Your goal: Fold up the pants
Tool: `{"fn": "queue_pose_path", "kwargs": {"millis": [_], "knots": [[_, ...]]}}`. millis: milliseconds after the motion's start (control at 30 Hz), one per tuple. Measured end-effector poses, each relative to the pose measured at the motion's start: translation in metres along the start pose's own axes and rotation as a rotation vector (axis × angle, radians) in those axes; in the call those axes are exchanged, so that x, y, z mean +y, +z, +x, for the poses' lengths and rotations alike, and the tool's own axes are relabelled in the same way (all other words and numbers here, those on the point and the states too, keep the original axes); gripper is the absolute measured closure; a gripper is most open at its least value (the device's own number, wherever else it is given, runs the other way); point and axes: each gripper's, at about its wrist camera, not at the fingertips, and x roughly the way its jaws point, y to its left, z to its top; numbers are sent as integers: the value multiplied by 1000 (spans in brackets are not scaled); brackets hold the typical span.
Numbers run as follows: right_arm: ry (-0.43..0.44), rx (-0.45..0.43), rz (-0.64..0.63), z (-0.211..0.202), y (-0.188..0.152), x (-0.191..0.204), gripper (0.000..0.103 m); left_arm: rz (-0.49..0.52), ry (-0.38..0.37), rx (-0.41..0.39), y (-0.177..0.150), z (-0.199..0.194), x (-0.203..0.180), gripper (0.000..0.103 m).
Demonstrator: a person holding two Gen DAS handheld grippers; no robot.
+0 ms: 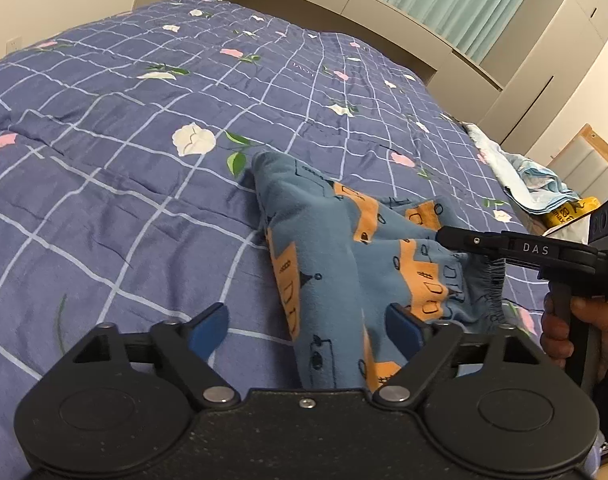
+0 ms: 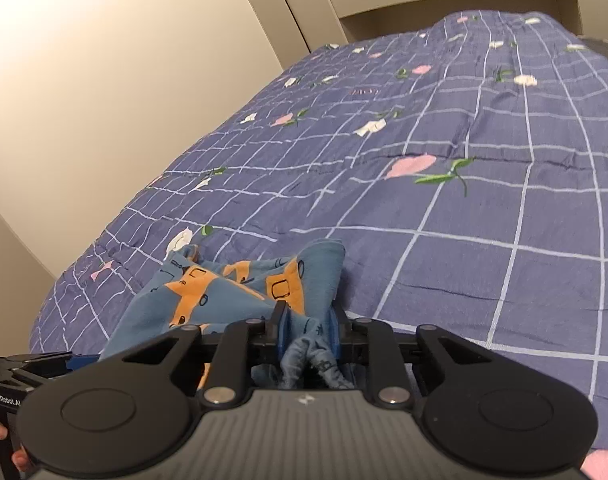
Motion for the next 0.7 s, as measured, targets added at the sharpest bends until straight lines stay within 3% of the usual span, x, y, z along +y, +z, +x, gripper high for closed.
{"fn": "queue_pose_path", "kwargs": {"millis": [267, 400, 500, 700], "knots": [[-54, -26, -46, -8, 1, 19, 84, -28, -39, 36, -1, -1, 1, 65], [-76, -31, -67, -11, 2, 28, 85, -30, -43, 22, -2, -5, -2, 79], [-85, -42, -72, -16, 3, 34, 86, -33, -50, 10, 0, -8, -4, 86], [-93, -67, -90, -24, 15, 54, 87, -13, -65, -24, 21, -22, 1, 88]]}}
